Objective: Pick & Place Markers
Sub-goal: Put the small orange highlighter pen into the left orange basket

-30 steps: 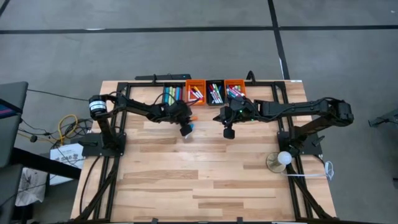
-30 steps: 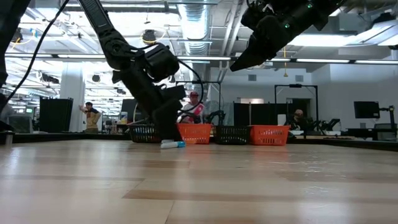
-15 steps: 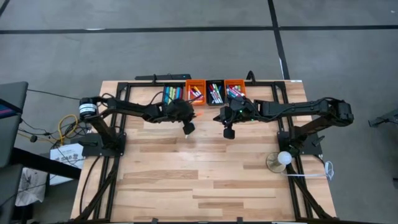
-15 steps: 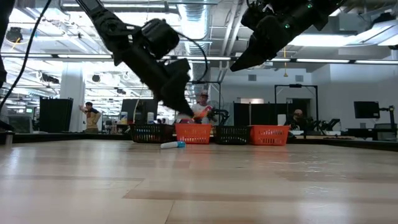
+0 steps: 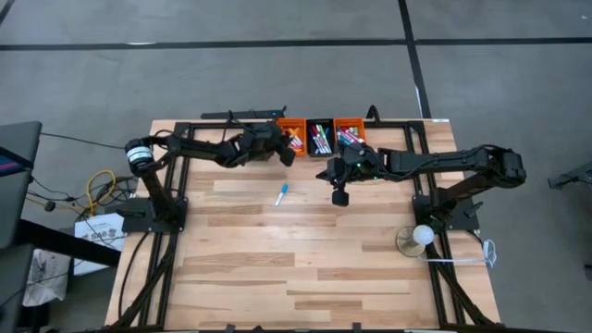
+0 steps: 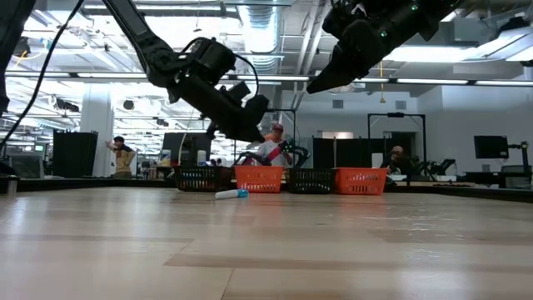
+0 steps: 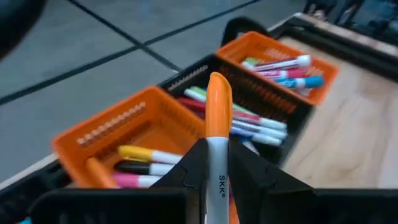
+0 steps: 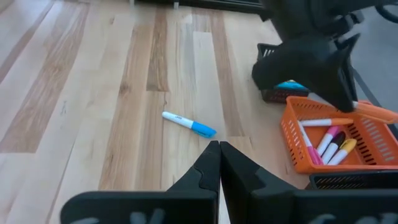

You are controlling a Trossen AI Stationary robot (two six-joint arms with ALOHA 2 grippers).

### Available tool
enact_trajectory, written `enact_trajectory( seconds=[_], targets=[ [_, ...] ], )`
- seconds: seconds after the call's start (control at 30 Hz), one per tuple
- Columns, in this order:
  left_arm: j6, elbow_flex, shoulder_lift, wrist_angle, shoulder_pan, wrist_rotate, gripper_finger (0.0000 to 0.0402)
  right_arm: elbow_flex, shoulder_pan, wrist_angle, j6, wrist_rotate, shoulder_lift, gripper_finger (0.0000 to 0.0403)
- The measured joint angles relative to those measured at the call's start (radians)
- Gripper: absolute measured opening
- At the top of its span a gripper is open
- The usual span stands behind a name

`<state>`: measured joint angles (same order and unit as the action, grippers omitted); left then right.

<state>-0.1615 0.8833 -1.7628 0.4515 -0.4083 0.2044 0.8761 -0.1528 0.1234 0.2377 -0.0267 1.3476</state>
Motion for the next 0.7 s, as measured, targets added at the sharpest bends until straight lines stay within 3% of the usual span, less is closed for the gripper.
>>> enact_trajectory(
  seconds=[0.7],
  targets=[
    [0.020, 0.008, -0.032, 0.052, -0.005, 0.061, 0.0078, 0.000, 0.000, 0.000, 0.000, 0.000, 0.000, 0.0001]
  ],
)
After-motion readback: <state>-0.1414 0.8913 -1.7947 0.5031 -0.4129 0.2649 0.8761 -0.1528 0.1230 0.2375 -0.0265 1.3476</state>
